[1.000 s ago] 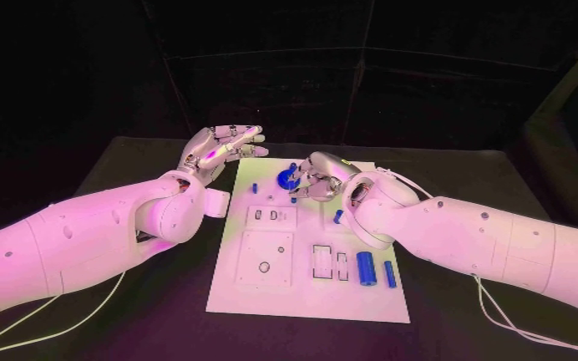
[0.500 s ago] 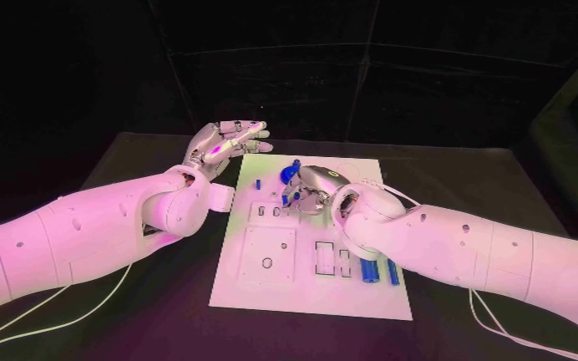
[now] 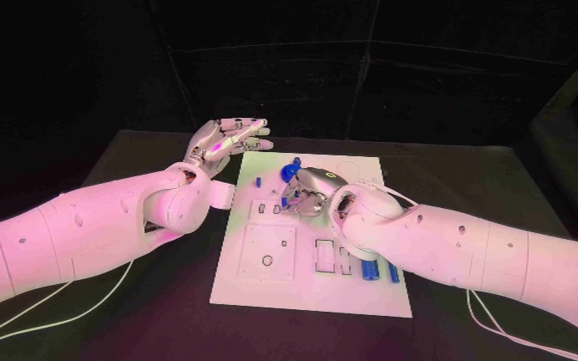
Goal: Assemble the parts on the task board
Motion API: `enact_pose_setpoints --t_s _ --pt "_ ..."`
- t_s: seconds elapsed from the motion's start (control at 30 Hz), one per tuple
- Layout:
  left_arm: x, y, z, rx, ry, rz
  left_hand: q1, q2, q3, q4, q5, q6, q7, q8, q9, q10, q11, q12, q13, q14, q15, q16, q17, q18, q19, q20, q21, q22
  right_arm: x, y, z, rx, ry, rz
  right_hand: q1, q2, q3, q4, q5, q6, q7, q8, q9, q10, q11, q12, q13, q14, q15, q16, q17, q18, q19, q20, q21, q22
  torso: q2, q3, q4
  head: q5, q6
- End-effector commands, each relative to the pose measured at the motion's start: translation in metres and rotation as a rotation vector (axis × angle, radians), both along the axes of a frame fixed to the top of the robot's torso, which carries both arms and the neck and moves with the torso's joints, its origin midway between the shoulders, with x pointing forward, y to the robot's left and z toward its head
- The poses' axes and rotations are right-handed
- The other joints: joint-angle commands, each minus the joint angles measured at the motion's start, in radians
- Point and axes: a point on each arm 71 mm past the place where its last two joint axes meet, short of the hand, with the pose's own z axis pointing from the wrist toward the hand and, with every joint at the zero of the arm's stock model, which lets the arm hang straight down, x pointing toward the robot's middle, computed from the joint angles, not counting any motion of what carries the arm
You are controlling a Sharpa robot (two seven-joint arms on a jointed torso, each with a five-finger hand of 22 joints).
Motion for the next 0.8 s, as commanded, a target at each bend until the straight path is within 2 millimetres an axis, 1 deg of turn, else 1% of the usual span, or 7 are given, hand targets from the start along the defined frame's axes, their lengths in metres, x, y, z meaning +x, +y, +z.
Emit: enact_pose_setpoints --t_s 0.03,0.07,0.1,0.23,0.3,0.6,0.8 --pt "0.0001 -0.0014 0.0017 -0.011 -0.006 -0.012 0.002 0.010 0.000 -0.006 0.005 0.006 0.004 -0.006 0.000 0.007 0.000 -0.006 0.000 0.004 0.001 -0.004 0.001 0.016 0.008 -0.002 -0.007 -0.001 -0.0002 0.0008 -0.0001 -0.017 -0.002 0.009 -0.009 0.002 0.008 0.000 0.003 0.022 -0.019 0.002 0.001 -0.002 -0.004 -0.004 0.026 0.082 -0.007 0.003 0.143 -0.005 0.020 -0.009 0.002 0.158 0.000 0.0000 -0.0007 -0.001 0.000" --pt "0.0001 -0.0014 0.0017 -0.011 -0.006 -0.012 0.002 0.010 0.000 -0.006 0.005 0.006 0.004 -0.006 0.000 0.007 0.000 -0.006 0.000 0.004 0.001 -0.004 0.001 0.016 0.008 -0.002 -0.007 -0.001 -0.0002 0.0008 -0.0001 -0.017 -0.002 0.009 -0.009 0.002 0.008 0.000 0.003 0.022 -0.019 0.002 0.001 -0.002 -0.004 -0.004 0.026 0.082 -0.007 0.003 0.143 -0.005 0.020 -0.009 0.002 0.158 0.000 0.0000 -0.0007 -0.001 0.000" --pt "0.0001 -0.0014 0.0017 -0.011 -0.006 -0.012 0.002 0.010 0.000 -0.006 0.005 0.006 0.004 -0.006 0.000 0.007 0.000 -0.006 0.000 0.004 0.001 -0.004 0.001 0.016 0.008 -0.002 -0.007 -0.001 -0.0001 0.0008 -0.0001 -0.017 -0.002 0.009 -0.012 0.000 0.009 0.000 0.003 0.021 -0.019 0.000 0.001 -0.003 -0.004 -0.006 0.025 0.082 -0.007 0.003 0.142 -0.005 0.019 -0.009 0.002 0.157 0.000 -0.0008 -0.0001 -0.001 -0.001" --pt "0.0006 -0.0005 0.0015 -0.010 -0.006 -0.010 0.002 0.010 0.000 -0.006 0.005 0.006 0.004 -0.006 0.000 0.007 0.000 -0.006 0.000 0.004 0.001 -0.004 0.001 0.016 0.008 -0.002 -0.007 -0.001 -0.0003 -0.0007 -0.0018 -0.026 0.005 0.016 -0.016 -0.004 0.011 0.000 0.003 0.020 -0.018 -0.001 0.001 -0.004 -0.004 -0.007 0.024 0.081 -0.007 0.002 0.141 -0.004 0.019 -0.009 0.002 0.157 0.000 0.0000 0.0006 -0.001 -0.005" --pt "0.0008 -0.0002 0.0014 -0.009 -0.006 -0.009 0.002 0.010 0.000 -0.006 0.005 0.006 0.004 -0.006 0.000 0.007 0.000 -0.006 0.000 0.004 0.001 -0.004 0.001 0.016 0.008 -0.002 -0.007 -0.001 -0.0008 -0.0010 -0.0025 -0.030 0.009 0.020 -0.016 -0.004 0.011 0.000 0.003 0.020 -0.018 -0.001 0.001 -0.004 -0.004 -0.007 0.024 0.081 -0.007 0.002 0.141 -0.004 0.019 -0.009 0.002 0.157 0.000 -0.0002 0.0010 -0.001 -0.005" --pt "0.0010 0.0008 0.0013 -0.008 -0.005 -0.007 0.002 0.010 0.000 -0.006 0.005 0.006 0.004 -0.006 0.000 0.007 0.000 -0.006 0.000 0.004 0.001 -0.004 0.001 0.016 0.008 -0.002 -0.007 -0.001 -0.0027 -0.0028 -0.0043 -0.045 0.026 0.027 -0.024 -0.014 0.014 -0.001 0.003 0.016 -0.016 -0.005 0.000 -0.007 -0.002 -0.010 0.022 0.081 -0.006 0.002 0.140 -0.004 0.018 -0.008 0.001 0.156 0.000 -0.0007 0.0001 0.001 -0.006" --pt "0.0009 0.0014 0.0013 -0.008 -0.005 -0.006 0.002 0.010 0.000 -0.006 0.005 0.006 0.004 -0.006 0.000 0.007 0.000 -0.006 0.000 0.004 0.001 -0.004 0.001 0.016 0.008 -0.002 -0.007 -0.001 -0.0035 -0.0038 -0.0054 -0.058 0.036 0.030 -0.038 -0.027 0.017 0.000 0.002 0.009 -0.012 -0.013 -0.002 -0.013 0.001 -0.018 0.015 0.080 -0.004 0.000 0.137 -0.003 0.015 -0.007 -0.001 0.153 0.000 -0.0006 0.0005 0.001 -0.008"
